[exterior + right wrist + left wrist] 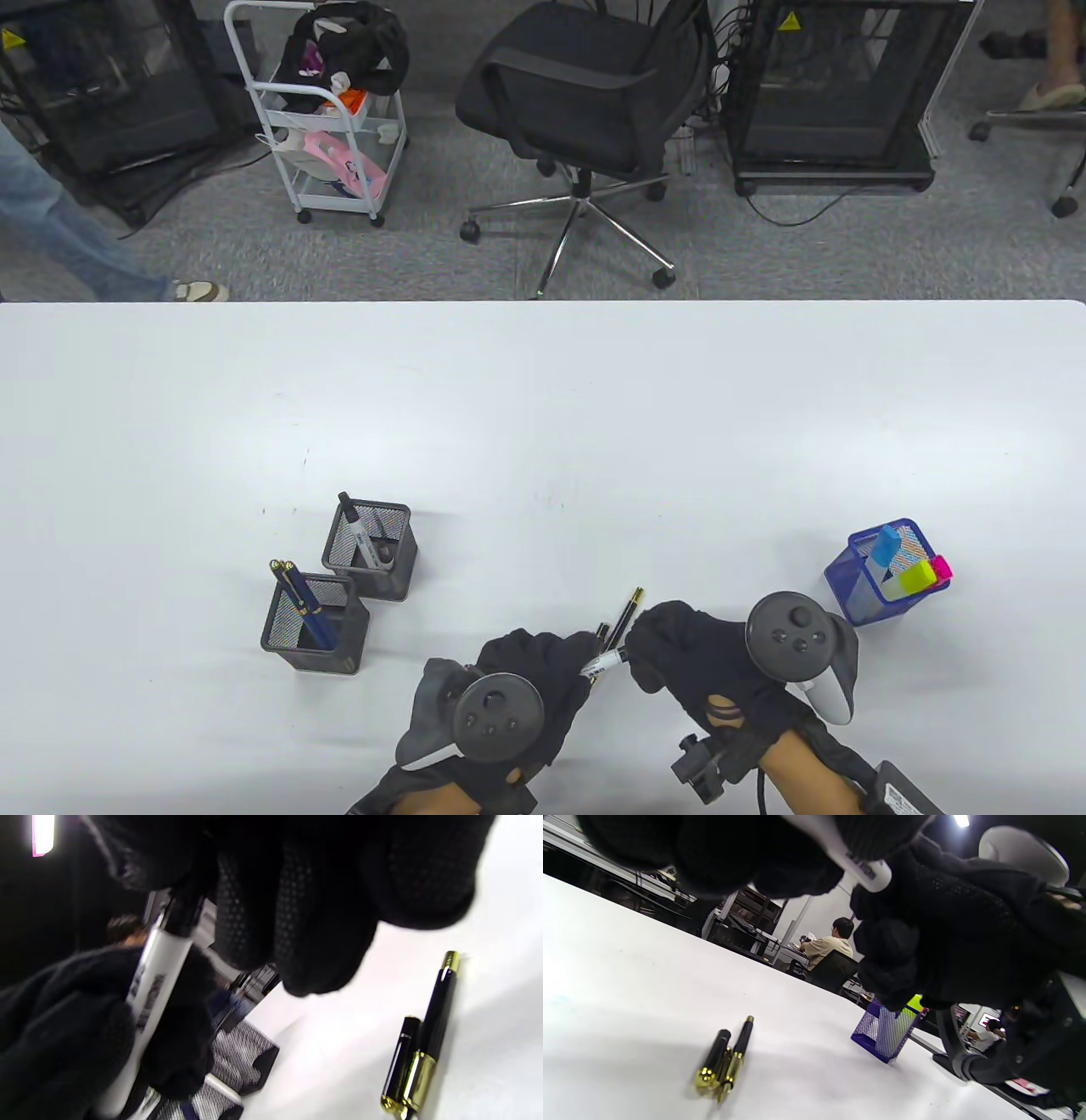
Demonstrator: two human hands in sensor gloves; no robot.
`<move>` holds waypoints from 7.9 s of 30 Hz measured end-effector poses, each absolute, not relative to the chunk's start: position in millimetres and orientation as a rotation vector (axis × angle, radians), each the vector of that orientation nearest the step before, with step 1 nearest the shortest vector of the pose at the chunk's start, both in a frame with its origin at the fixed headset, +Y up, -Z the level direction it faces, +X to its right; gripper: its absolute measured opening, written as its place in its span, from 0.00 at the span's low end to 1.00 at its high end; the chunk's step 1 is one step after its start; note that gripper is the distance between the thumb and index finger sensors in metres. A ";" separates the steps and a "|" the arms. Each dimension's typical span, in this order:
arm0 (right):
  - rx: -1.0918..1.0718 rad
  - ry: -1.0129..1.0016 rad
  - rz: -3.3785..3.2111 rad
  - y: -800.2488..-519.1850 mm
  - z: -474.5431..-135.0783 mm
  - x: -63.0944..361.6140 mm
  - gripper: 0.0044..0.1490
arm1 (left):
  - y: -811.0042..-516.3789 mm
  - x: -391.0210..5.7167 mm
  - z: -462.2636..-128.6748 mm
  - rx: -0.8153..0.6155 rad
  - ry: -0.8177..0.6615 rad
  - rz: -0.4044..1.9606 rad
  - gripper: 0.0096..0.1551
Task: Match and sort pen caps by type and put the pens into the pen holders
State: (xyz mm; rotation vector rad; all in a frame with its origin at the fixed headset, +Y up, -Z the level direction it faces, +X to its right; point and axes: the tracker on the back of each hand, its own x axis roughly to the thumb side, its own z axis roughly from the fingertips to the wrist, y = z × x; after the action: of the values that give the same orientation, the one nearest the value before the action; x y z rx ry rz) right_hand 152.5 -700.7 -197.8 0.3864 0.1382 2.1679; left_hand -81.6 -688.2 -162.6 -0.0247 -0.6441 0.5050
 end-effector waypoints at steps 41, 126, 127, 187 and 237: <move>0.420 0.069 2.278 -700.6 -209.1 175.3 0.40 | -564.6 -209.9 -216.1 0.447 -0.187 0.360 0.34; 1.389 0.120 3.150 -761.4 -248.8 77.7 0.44 | -706.3 -138.2 -187.4 -0.077 -0.459 0.408 0.34; 1.410 0.119 3.152 -762.3 -247.3 77.6 0.45 | -706.1 -138.4 -187.4 -0.078 -0.457 0.408 0.34; 0.379 -0.156 2.669 -688.7 -208.0 201.8 0.33 | -741.8 -21.8 -232.8 -0.145 -0.571 -0.259 0.36; 0.865 -0.164 2.830 -685.9 -170.1 133.2 0.33 | -660.5 -125.9 -168.5 0.099 -0.537 0.457 0.27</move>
State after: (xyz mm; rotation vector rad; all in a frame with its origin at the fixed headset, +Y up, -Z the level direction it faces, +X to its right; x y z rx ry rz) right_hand 133.2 -685.9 -170.1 0.8653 -0.1641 2.8299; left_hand -125.9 -660.5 -168.5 0.0986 -0.5371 0.4574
